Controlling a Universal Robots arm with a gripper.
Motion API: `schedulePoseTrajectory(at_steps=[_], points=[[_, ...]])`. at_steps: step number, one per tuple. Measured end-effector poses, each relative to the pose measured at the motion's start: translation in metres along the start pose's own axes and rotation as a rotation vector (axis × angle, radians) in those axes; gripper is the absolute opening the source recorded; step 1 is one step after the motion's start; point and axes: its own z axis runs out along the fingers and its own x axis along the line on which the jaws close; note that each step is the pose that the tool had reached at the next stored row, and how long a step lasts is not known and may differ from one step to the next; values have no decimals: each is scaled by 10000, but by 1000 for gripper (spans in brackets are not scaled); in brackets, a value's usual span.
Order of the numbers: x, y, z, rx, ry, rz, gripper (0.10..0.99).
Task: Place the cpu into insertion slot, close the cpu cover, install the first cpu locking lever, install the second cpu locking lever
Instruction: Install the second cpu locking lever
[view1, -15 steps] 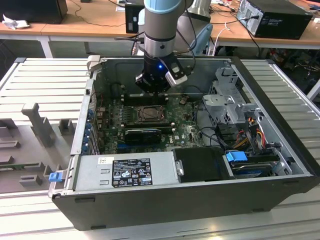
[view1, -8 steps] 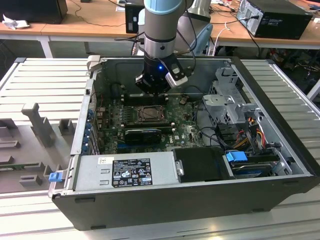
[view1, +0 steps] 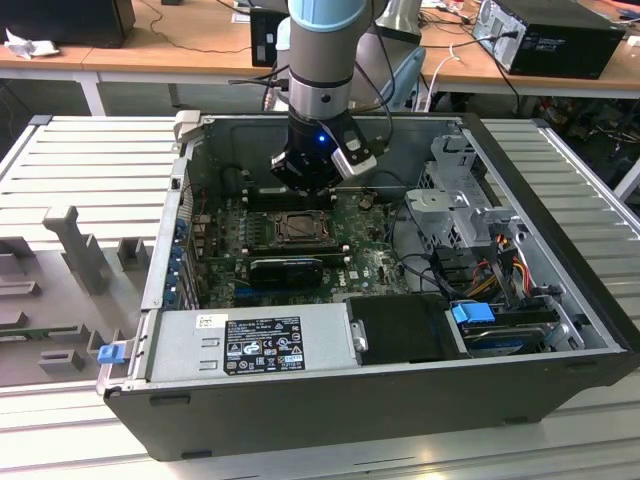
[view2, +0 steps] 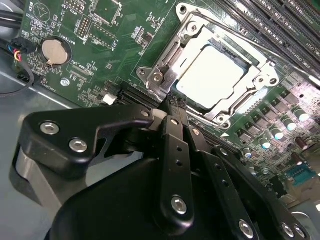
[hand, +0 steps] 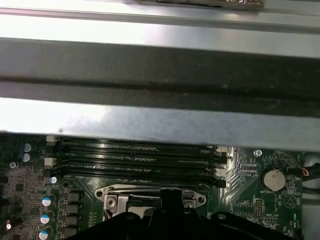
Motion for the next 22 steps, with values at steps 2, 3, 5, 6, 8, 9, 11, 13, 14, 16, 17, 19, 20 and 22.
schedulePoseTrajectory(at_steps=[2, 3, 5, 6, 8, 9, 11, 13, 14, 16, 17, 19, 20, 22], points=[[1, -11, 1, 0, 0, 0, 106], [1, -16, 0, 0, 0, 1, 106], [2, -28, 1, -2, -1, 1, 106], [2, -38, 0, -1, -1, 0, 106], [2, -44, -1, 0, 0, 1, 106], [3, -48, -5, 1, 1, 1, 106], [3, -50, -12, 0, 0, 0, 106], [3, -50, -20, 1, 0, 1, 106], [3, -51, -24, 0, 0, 1, 106], [2, -52, -40, -1, -1, 0, 106], [2, -60, -40, -2, -1, -2, 106], [4, -86, -43, 0, 0, 0, 106], [5, -96, -44, 1, 0, 0, 106], [6, -112, -45, 0, 0, 0, 106]])
